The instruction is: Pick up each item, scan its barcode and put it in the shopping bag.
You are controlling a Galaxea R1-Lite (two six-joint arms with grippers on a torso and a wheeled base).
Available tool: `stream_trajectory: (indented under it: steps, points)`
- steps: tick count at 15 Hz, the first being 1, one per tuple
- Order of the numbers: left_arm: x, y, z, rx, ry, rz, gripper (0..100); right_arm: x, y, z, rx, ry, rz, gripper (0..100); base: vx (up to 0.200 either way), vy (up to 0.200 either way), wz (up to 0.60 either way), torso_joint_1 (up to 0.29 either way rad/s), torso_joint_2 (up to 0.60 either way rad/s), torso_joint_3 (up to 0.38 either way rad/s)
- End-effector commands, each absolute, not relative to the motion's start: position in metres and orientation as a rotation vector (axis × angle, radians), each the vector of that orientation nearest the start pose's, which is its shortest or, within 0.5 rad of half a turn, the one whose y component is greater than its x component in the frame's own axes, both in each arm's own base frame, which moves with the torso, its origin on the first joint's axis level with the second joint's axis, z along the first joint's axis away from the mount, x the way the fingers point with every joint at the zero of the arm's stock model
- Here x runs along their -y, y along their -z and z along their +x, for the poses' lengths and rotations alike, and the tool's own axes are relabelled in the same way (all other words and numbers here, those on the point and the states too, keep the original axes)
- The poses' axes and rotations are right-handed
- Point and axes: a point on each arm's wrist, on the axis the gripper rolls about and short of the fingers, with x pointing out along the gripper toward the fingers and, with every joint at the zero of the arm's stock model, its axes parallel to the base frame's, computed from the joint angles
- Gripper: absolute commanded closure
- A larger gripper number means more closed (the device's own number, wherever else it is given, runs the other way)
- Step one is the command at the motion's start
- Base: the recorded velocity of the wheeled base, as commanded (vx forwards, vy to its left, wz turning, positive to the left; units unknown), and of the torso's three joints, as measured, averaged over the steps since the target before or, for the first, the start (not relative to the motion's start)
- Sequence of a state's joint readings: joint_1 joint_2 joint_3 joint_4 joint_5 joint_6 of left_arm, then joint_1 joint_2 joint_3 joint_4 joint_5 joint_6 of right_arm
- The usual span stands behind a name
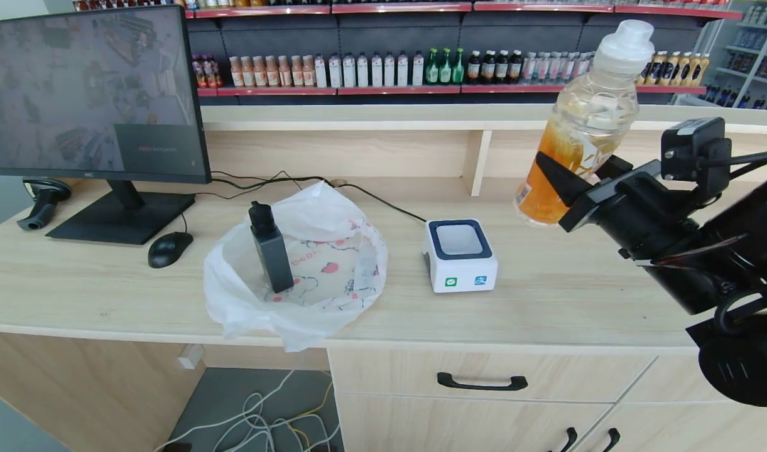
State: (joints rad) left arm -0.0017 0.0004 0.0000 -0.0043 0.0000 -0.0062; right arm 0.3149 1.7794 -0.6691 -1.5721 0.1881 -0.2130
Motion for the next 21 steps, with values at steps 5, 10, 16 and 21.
stream_trajectory:
  steps: [5, 10, 16, 21]
  points:
    - [0.000, -0.076, -0.023, 0.006, 0.002, -0.008, 0, -0.114, -0.195, 0.295, 0.537, -0.508, -0.420, 100, 0.000, 0.000, 0.00, 0.000, 0.00, 0.000]
    - [0.000, -0.076, -0.023, 0.002, 0.003, 0.002, 0, -0.127, -0.201, 0.315, 0.700, -0.604, -0.615, 100, 0.000, 0.000, 0.00, 0.000, 0.00, 0.000]
    - [0.000, -0.076, -0.023, 0.005, 0.003, 0.005, 0, -0.135, -0.181, 0.329, 0.783, -0.791, -0.747, 100, 0.000, 0.000, 0.00, 0.000, 0.00, 0.000]
    - [0.000, -0.076, -0.023, 0.005, 0.005, 0.014, 0, -0.140, -0.176, 0.344, 0.852, -0.861, -0.791, 100, 0.000, 0.000, 0.00, 0.000, 0.00, 0.000]
